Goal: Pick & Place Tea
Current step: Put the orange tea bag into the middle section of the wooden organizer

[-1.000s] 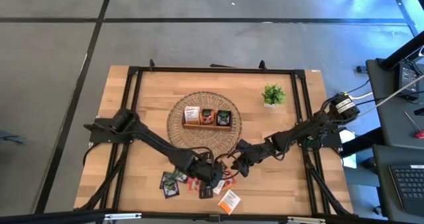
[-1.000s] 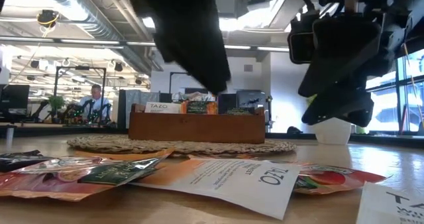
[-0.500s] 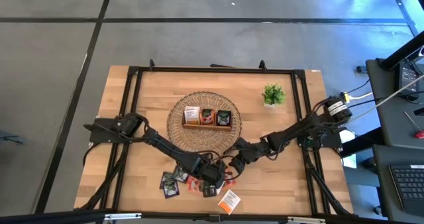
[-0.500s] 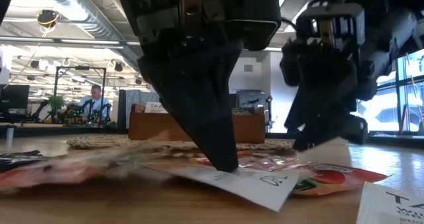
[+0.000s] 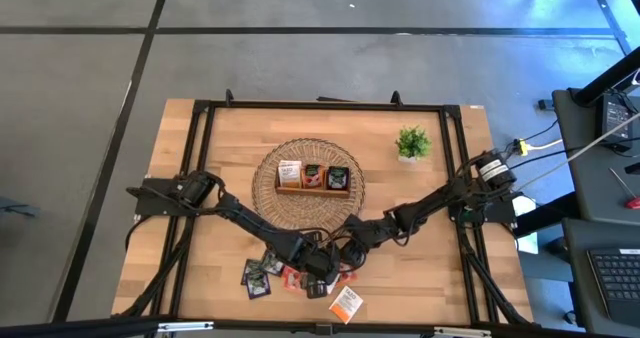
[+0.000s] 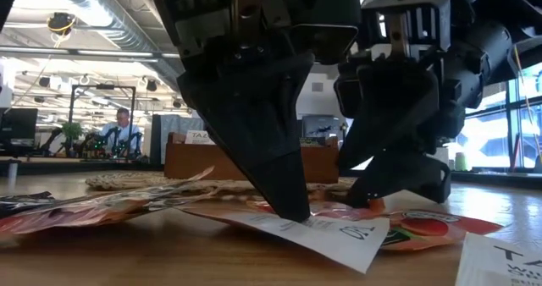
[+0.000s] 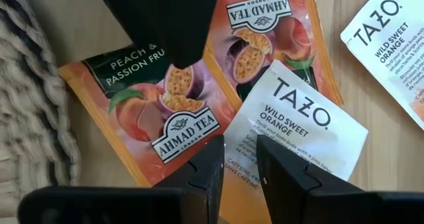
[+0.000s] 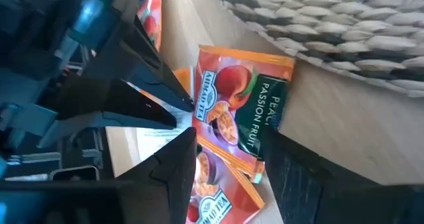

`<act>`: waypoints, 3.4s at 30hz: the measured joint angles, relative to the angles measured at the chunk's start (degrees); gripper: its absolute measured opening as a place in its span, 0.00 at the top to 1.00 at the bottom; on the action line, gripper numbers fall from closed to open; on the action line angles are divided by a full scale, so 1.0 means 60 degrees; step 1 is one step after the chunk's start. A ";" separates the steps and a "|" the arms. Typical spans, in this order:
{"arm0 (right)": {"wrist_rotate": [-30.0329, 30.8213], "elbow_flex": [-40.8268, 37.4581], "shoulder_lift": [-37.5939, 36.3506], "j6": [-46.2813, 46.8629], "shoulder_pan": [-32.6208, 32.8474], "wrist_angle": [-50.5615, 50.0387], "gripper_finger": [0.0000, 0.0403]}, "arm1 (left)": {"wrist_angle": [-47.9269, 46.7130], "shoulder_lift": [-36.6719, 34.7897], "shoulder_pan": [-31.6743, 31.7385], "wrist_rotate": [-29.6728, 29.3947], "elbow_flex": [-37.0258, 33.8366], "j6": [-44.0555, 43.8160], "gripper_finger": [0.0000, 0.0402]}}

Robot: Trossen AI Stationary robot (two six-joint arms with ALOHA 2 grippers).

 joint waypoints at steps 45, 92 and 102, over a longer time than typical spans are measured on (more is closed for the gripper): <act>-0.0324 0.0432 -0.0023 -0.0093 -0.0093 -0.1798 0.92 | 0.0106 0.0026 -0.0288 -0.0190 -0.0022 -0.0116 0.79; 0.1777 0.6418 -0.2276 -0.7809 -0.2770 -0.9893 1.00 | 0.1795 -0.8369 0.0229 -0.1366 -0.3928 0.3218 0.79; 0.0338 0.7270 -0.0928 -0.9569 -0.4470 -1.0756 1.00 | 0.1757 -0.8990 0.0237 -0.1774 -0.4838 0.3206 0.79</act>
